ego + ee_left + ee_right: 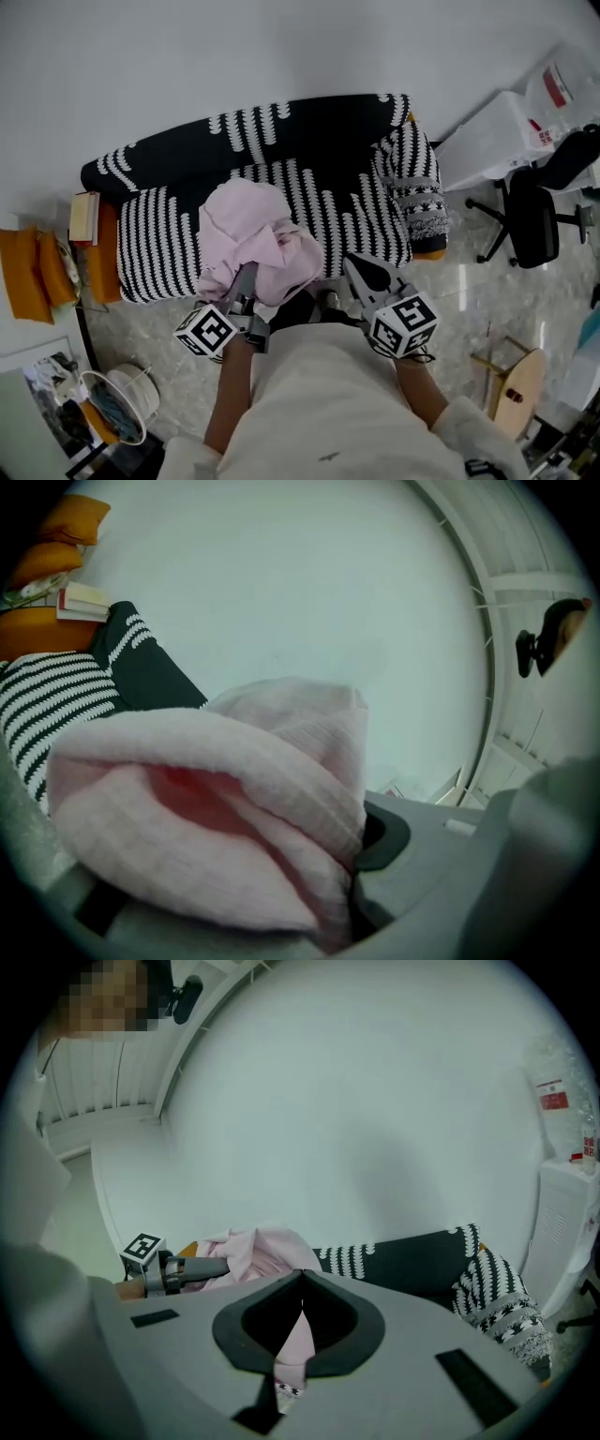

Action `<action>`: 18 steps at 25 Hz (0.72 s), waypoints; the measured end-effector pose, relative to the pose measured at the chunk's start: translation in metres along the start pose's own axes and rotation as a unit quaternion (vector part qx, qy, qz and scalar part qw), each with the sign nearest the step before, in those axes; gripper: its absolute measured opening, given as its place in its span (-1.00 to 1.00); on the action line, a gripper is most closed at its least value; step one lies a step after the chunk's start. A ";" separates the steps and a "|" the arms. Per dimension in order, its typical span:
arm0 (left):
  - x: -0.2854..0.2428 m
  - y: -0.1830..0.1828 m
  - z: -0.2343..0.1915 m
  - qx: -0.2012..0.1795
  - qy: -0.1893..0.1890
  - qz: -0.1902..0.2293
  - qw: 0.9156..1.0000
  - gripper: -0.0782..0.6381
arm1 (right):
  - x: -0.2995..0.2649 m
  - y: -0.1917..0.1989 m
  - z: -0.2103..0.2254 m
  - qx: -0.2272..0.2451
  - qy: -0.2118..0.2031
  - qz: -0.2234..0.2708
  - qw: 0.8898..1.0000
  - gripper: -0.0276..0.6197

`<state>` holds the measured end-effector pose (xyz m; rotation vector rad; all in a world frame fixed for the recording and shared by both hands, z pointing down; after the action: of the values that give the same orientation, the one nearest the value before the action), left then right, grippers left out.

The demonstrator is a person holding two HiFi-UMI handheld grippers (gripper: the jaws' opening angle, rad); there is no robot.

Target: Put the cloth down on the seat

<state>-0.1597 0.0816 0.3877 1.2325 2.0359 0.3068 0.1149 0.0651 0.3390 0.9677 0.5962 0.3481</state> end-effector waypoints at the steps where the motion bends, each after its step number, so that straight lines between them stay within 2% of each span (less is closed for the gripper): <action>1: -0.004 -0.003 -0.001 -0.001 0.003 -0.004 1.000 -0.28 | -0.004 -0.002 0.000 0.001 0.002 0.000 1.000 -0.89; 10: -0.033 -0.025 -0.019 -0.023 0.023 -0.049 0.998 -0.28 | -0.041 -0.007 -0.013 -0.002 0.018 -0.002 1.000 -0.89; 18: -0.060 -0.027 -0.033 -0.050 0.047 -0.104 0.992 -0.28 | -0.061 -0.003 -0.018 -0.013 0.042 -0.007 0.999 -0.89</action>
<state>-0.1837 0.0219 0.4238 0.9515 2.1814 0.3685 0.0553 0.0431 0.3477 0.9270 0.6733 0.3854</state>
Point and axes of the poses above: the fingertips, and each gripper's own axes: x backward along the fingers, z to its right, y out of its underside, the point moved 7 cm from there along x, backward along the fingers, and after that the axes turned 12 degrees about -y, right-handed, at the moved point
